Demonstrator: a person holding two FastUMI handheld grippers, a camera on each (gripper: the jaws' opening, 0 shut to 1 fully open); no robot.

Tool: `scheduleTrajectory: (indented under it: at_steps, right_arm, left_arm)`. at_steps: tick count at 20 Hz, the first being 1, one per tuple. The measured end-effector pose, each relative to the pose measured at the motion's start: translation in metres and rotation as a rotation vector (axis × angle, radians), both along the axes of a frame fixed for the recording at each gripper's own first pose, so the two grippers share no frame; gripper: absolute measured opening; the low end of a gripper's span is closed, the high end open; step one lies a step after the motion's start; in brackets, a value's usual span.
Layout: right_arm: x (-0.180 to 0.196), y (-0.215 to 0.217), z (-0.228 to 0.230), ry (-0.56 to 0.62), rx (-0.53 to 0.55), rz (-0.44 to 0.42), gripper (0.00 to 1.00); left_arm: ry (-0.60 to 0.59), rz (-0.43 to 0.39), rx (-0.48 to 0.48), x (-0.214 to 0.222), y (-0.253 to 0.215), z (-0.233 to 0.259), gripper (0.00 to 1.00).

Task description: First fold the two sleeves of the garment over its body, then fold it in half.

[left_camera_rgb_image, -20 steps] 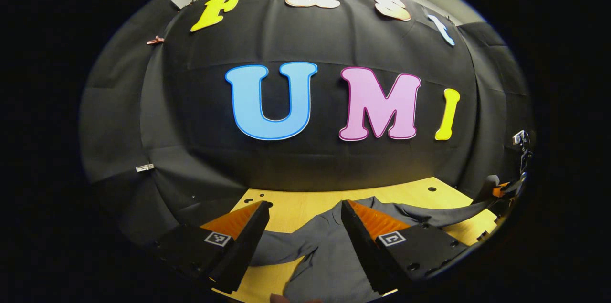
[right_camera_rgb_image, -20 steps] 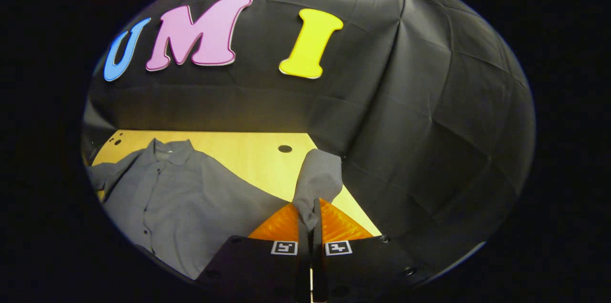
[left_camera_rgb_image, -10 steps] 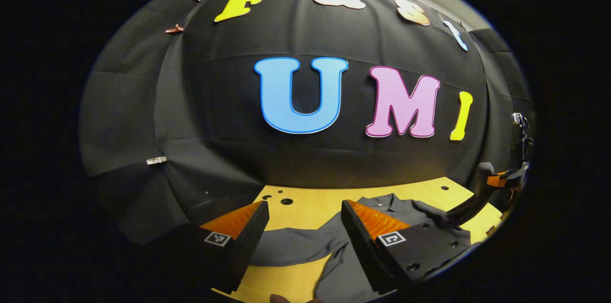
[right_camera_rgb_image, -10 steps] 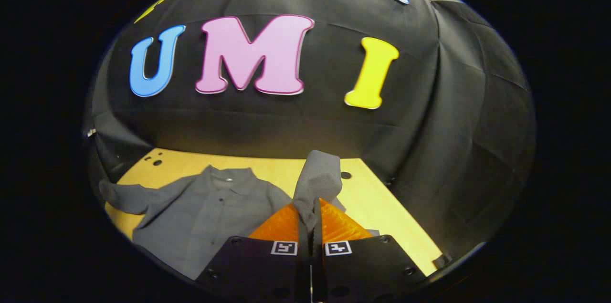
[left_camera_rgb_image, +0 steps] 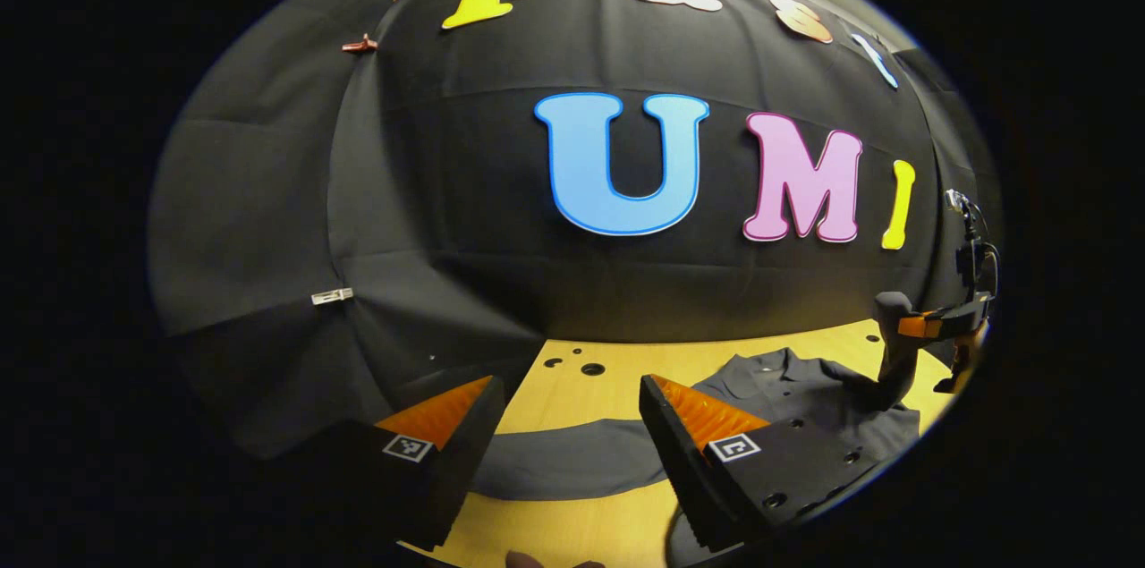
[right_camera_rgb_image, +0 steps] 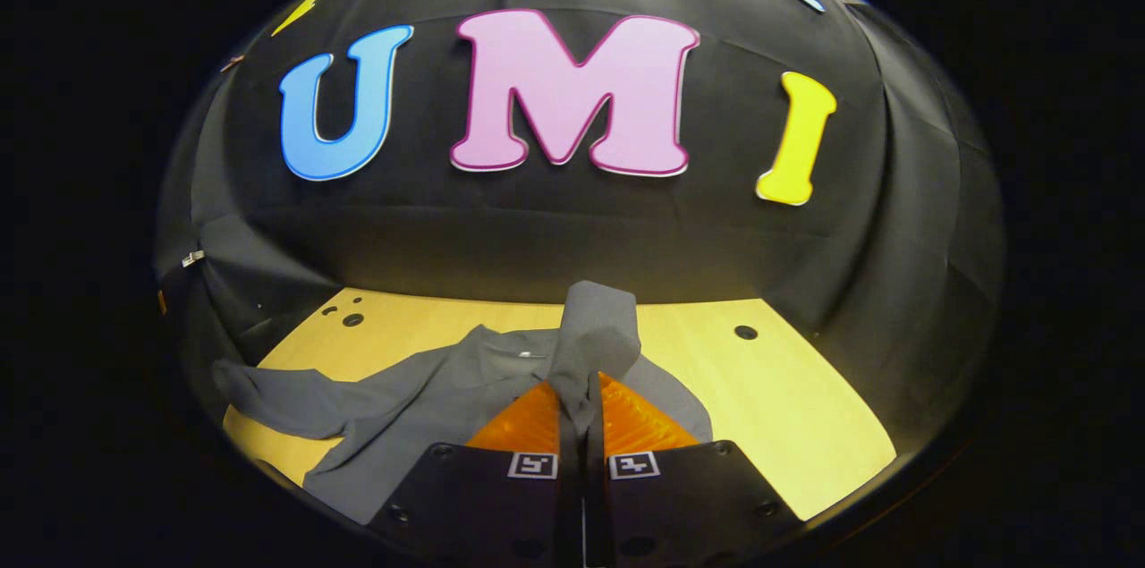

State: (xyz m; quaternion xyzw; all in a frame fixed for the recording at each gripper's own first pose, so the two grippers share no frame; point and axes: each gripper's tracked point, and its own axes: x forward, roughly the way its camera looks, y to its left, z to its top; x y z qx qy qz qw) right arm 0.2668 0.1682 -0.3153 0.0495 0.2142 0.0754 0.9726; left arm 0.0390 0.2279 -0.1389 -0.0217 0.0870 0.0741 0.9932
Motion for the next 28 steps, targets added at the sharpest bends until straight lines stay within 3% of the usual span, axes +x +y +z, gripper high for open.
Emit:
scheduleTrajectory:
  at_steps: [11, 14, 19, 23, 25, 26, 28]
  right_arm:
    - [-0.024, 0.118, -0.109, 0.194, -0.135, 0.22, 0.12]
    - [-0.029, 0.137, -0.127, 0.24, -0.14, 0.255, 0.23]
    - [-0.037, 0.158, -0.147, 0.301, -0.134, 0.281, 0.25]
    - [-0.051, 0.173, -0.134, 0.293, -0.08, 0.34, 0.47]
    - [-0.056, 0.176, -0.12, 0.279, -0.038, 0.355, 0.63]
    - [-0.06, 0.177, -0.11, 0.271, -0.008, 0.361, 0.78]
    - [-0.064, 0.17, -0.087, 0.238, 0.026, 0.351, 0.81]
  left_arm:
    - [0.076, 0.101, -0.018, 0.004, 0.062, -0.064, 0.96]
    - [0.096, 0.11, -0.018, 0.005, 0.068, -0.08, 0.96]
    - [0.139, 0.128, -0.035, 0.005, 0.078, -0.105, 0.96]
    - [0.171, 0.136, -0.05, 0.009, 0.083, -0.123, 0.96]
    - [0.182, 0.137, -0.053, 0.014, 0.085, -0.133, 0.96]
    - [0.189, 0.139, -0.05, 0.016, 0.086, -0.14, 0.96]
    - [0.21, 0.137, -0.047, 0.02, 0.087, -0.154, 0.96]
